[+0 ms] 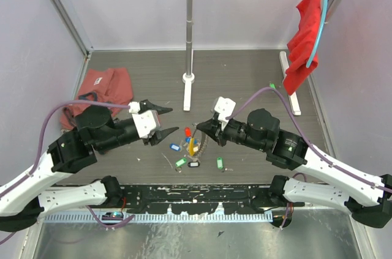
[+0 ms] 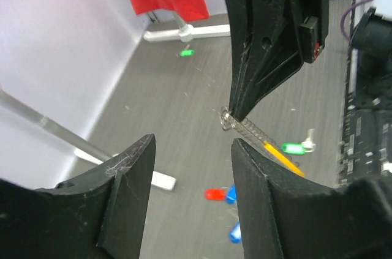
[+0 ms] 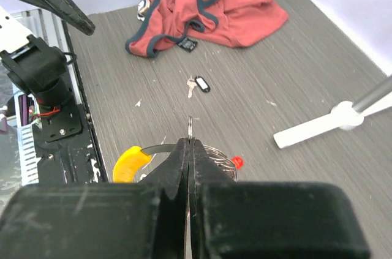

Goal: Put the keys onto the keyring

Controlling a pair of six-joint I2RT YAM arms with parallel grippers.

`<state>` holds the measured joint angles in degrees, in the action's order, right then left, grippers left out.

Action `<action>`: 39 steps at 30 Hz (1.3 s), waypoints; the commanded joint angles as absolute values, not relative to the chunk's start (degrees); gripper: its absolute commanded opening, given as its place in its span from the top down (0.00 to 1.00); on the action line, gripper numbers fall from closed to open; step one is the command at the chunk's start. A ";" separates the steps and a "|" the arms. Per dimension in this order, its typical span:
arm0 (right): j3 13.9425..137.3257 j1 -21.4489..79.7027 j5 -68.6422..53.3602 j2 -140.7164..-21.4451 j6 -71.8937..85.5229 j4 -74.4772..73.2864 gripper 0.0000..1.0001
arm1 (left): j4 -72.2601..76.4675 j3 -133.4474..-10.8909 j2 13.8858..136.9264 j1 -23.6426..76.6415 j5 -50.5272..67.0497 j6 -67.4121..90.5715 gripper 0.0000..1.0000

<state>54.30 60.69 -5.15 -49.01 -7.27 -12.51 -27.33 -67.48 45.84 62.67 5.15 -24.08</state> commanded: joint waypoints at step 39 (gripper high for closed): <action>60.17 60.84 15.43 -44.35 19.56 -30.41 0.99 | -41.56 -65.98 52.69 61.17 -9.47 11.35 0.02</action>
<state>56.60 60.69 10.94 -45.74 17.28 -32.82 -49.25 -68.60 58.24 61.43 -7.44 15.64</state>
